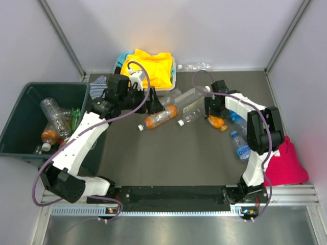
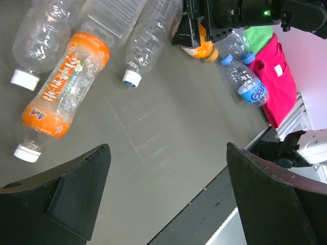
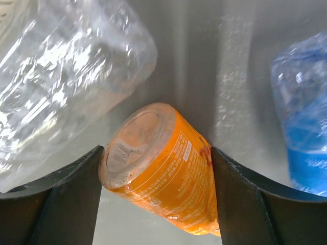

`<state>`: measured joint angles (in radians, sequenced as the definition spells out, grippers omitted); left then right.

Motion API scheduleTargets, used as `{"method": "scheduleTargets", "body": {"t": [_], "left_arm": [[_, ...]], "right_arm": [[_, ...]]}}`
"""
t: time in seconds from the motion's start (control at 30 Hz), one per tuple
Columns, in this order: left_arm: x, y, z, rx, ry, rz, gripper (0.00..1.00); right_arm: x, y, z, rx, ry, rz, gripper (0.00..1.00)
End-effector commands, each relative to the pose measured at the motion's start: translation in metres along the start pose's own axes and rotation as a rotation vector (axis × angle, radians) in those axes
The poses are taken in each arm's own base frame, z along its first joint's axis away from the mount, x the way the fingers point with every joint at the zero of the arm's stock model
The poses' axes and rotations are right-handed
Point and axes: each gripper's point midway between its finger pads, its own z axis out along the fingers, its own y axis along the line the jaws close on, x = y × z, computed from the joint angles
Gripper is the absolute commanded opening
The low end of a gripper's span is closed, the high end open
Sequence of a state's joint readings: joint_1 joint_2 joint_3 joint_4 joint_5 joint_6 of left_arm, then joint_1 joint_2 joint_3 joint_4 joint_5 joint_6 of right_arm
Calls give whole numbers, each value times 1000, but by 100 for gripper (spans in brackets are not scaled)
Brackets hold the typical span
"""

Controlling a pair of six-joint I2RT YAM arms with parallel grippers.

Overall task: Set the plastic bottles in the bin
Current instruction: Pick up the plastic bottle at the center of the board.

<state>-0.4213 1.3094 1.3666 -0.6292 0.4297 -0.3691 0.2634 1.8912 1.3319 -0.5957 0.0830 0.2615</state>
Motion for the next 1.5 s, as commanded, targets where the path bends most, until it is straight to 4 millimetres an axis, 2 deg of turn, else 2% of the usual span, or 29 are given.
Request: {"method": "scheduleTargets", "body": {"t": [0.0, 0.03, 0.1, 0.13, 0.17, 0.23, 0.27, 0.3, 0.33, 0.37, 0.43, 0.47, 0.67, 0.83, 0.9, 0.97, 1.0, 1.07, 1.1, 1.13, 1.17, 1.2, 1.23, 1.27, 1.33, 1.4, 1.43, 1.47], "left_arm": [[-10, -19, -5, 86, -65, 6, 99], [-9, -20, -3, 99, -60, -4, 99], [-4, -26, 4, 143, -46, -28, 99], [-3, -27, 7, 147, -42, -35, 99], [0, -30, 10, 155, -35, -43, 99], [3, -35, 19, 173, -28, -44, 99], [3, -37, 22, 175, -29, -61, 99], [3, -37, 27, 174, -34, -68, 99], [-2, -44, 30, 198, -63, -59, 99], [-5, -48, 33, 208, -78, -77, 99], [-10, -54, 40, 218, -108, -81, 99], [-21, -60, 41, 243, -155, -76, 99], [-45, -94, 45, 356, -303, 0, 99], [-36, -99, 60, 360, -279, 6, 98], [-33, -98, 66, 341, -271, 4, 90], [-33, -93, 71, 301, -278, 2, 79], [-33, -92, 72, 287, -279, 1, 67], [-33, -87, 70, 249, -282, -1, 56], [-36, -81, 70, 214, -303, -8, 39], [-36, -77, 68, 189, -303, -10, 33], [-43, -79, 62, 183, -328, -2, 27], [-44, -72, 60, 136, -334, -6, 23], [-46, -68, 56, 105, -343, 2, 14], [-51, -66, 46, 71, -349, 7, 12], [-58, -51, 35, -38, -373, 33, 11], [-66, -36, 12, -162, -384, 48, 11], [-74, -21, 0, -268, -418, 69, 11], [-77, -16, -18, -330, -414, 80, 11]], "right_arm": [[-14, 16, -35, -99, -57, 60, 21], [-21, 21, -51, -135, -93, 80, 20], [-23, 39, -72, -244, -109, 111, 20], [-31, 47, -96, -303, -156, 123, 20], [-29, 62, -111, -403, -153, 130, 20], [-40, 83, -143, -539, -205, 183, 20], [-39, 95, -168, -641, -219, 189, 20], [-43, 105, -184, -707, -219, 243, 20], [-51, 116, -200, -780, -255, 246, 20], [-50, 125, -220, -851, -264, 241, 20], [-51, 142, -243, -927, -269, 260, 20], [-52, 149, -255, -957, -273, 253, 20], [-40, 187, -301, -1121, -233, 250, 21], [-35, 199, -324, -1213, -190, 264, 22], [-35, 200, -330, -1237, -182, 268, 24], [-34, 201, -333, -1245, -174, 267, 25], [-33, 202, -335, -1250, -167, 272, 27], [-32, 202, -337, -1259, -157, 272, 34], [-32, 202, -337, -1262, -149, 278, 42], [-32, 202, -339, -1267, -150, 274, 50], [-32, 203, -341, -1269, -149, 271, 61], [-34, 201, -340, -1259, -153, 277, 85], [-34, 198, -334, -1222, -146, 300, 94], [-37, 195, -334, -1206, -157, 305, 99], [-46, 183, -323, -1144, -191, 334, 99], [-53, 164, -310, -1073, -204, 380, 99], [-56, 156, -303, -1038, -219, 406, 99], [-56, 149, -298, -1010, -219, 424, 99]]}}
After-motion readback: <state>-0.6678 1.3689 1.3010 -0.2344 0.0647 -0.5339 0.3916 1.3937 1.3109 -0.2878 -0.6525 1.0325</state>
